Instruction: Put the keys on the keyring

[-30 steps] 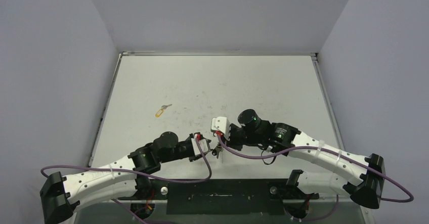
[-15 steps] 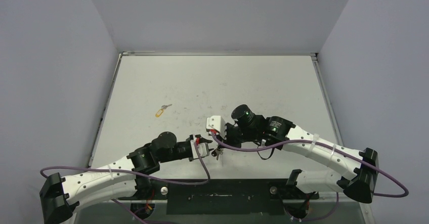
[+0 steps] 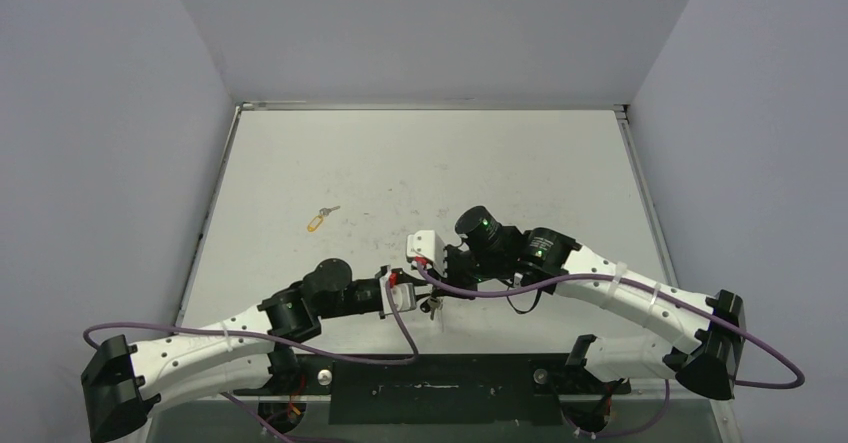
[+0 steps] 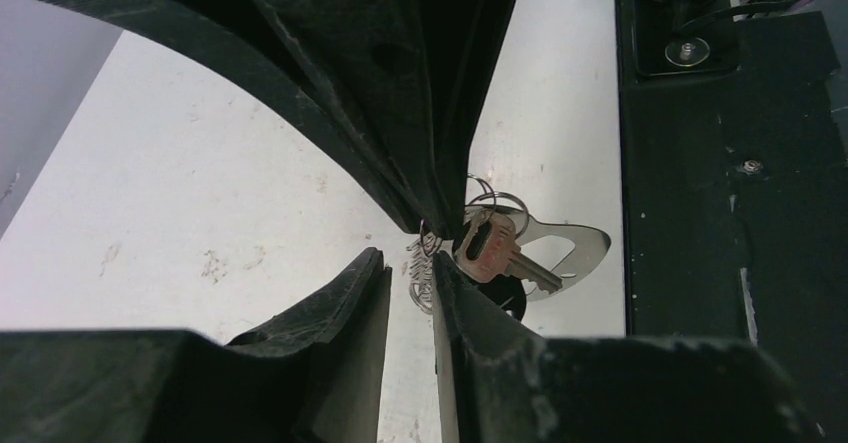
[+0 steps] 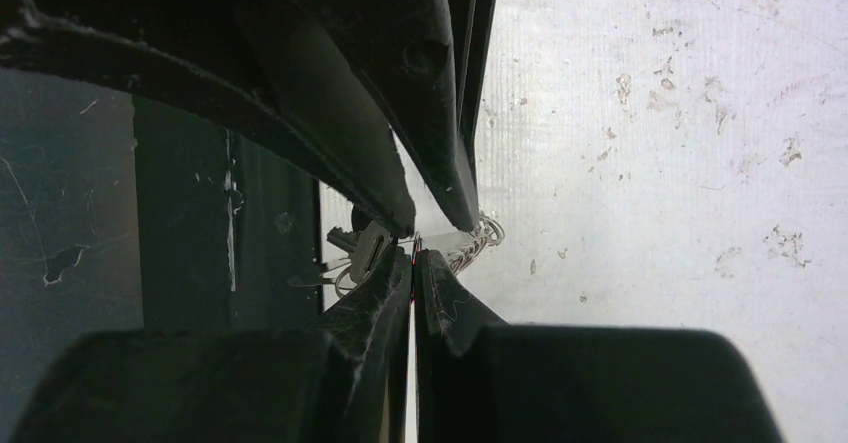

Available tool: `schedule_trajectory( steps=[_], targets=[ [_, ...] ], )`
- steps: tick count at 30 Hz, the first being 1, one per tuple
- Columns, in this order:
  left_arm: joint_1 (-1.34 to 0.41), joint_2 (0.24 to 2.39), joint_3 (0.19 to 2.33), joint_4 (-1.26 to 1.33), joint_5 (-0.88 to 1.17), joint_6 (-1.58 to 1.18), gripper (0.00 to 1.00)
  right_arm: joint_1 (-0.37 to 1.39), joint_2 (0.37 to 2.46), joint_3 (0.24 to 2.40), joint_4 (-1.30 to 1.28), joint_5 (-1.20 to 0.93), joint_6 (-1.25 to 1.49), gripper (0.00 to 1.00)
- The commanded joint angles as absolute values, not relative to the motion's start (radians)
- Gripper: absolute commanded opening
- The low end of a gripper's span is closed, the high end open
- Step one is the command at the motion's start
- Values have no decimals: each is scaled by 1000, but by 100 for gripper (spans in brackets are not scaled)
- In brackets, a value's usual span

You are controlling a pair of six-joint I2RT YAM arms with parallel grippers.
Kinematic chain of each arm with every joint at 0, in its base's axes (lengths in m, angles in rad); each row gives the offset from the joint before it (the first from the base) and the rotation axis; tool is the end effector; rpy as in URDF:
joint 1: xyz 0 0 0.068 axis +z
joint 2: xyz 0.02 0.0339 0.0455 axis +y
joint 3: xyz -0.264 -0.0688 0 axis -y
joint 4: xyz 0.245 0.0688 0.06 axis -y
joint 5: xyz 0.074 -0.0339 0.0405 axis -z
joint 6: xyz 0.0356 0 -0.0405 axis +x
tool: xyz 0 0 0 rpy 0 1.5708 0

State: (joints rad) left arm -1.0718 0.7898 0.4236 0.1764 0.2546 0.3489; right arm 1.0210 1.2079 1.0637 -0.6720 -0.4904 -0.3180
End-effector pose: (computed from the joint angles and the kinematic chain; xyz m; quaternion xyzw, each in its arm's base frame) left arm 0.0835 -0.1719 0.2488 0.5600 0.5270 -0.3150 0.5563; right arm 0.1161 0.2215 0.3077 -0.6298 0.6517 0.3349 0.2578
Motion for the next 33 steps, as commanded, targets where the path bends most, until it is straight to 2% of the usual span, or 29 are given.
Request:
schedule_trajectory(
  steps=[1, 7, 16, 23, 26, 29, 33],
  targets=[
    [-1075, 808, 462, 271, 331, 331, 23, 1017, 1197, 1104, -624, -505, -316, 0],
    [-1075, 818, 463, 267, 334, 333, 26, 1017, 1196, 1106, -627, -505, -315, 0],
    [-1075, 867, 475, 305, 327, 325, 16, 1017, 1198, 1105, -624, -522, -313, 0],
    [-1075, 871, 468, 347, 333, 296, 19, 1017, 1209, 1103, -629, -512, -311, 0],
    [-1075, 867, 460, 372, 333, 278, 15, 1017, 1213, 1104, -630, -503, -310, 0],
    [-1075, 862, 454, 388, 330, 269, 0, 1018, 1216, 1104, -632, -492, -310, 0],
    [-1075, 852, 441, 396, 314, 255, 0, 1017, 1216, 1108, -629, -465, -303, 0]
  ],
)
